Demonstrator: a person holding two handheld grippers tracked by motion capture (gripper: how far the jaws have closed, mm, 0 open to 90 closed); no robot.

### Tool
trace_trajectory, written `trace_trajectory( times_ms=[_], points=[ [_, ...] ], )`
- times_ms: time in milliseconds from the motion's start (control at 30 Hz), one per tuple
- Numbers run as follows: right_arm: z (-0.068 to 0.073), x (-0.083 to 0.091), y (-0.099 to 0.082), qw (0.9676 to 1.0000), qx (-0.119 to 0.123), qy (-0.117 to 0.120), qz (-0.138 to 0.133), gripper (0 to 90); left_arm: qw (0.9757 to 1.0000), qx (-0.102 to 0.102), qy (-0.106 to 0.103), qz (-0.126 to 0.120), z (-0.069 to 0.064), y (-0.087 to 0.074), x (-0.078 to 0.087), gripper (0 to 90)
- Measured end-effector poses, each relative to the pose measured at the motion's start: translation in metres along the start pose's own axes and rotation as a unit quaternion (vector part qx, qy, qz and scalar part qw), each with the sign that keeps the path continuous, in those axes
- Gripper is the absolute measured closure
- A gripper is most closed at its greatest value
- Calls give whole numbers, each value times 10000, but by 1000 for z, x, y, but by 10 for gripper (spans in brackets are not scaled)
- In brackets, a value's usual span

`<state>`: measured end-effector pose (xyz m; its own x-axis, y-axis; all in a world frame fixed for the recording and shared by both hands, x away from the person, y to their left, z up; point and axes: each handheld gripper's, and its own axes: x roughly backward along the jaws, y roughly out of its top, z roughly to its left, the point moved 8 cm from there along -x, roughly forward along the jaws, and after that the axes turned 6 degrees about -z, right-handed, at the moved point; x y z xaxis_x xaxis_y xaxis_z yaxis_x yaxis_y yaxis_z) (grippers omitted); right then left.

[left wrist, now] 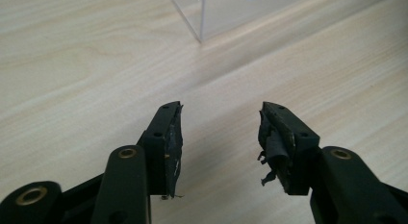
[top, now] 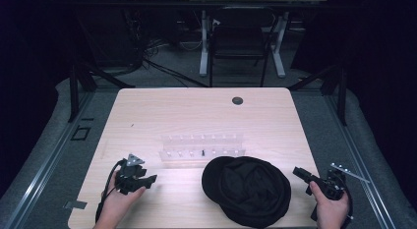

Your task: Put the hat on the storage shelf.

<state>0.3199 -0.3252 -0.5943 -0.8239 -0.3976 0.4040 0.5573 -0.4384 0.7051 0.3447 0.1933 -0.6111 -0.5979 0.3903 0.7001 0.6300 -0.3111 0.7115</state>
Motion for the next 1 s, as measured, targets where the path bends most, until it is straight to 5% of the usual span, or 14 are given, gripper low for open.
trace_trajectory(
  times_ms=[67, 333, 567, 800, 1000],
  points=[
    [-1, 1, 0, 9988, 378, -320, 15, 662, 9997, -89, 74, -231, 5, 0, -1, 493],
    [4, 0, -3, 9946, 792, -665, 125, 638, 9965, -485, -80, -674, 3, 6, 2, 481],
    [17, 4, -6, 9844, 1350, -978, 556, 589, 9959, -336, -103, -835, 5, 6, 4, 479],
    [24, 15, 0, 9803, 1469, -1172, 602, 590, 9962, -248, -82, -826, 8, 5, 4, 475],
    [31, 20, -7, 9718, 1587, -1308, 1150, 670, 9961, -148, -114, -860, 8, 6, 5, 477]
  ],
)
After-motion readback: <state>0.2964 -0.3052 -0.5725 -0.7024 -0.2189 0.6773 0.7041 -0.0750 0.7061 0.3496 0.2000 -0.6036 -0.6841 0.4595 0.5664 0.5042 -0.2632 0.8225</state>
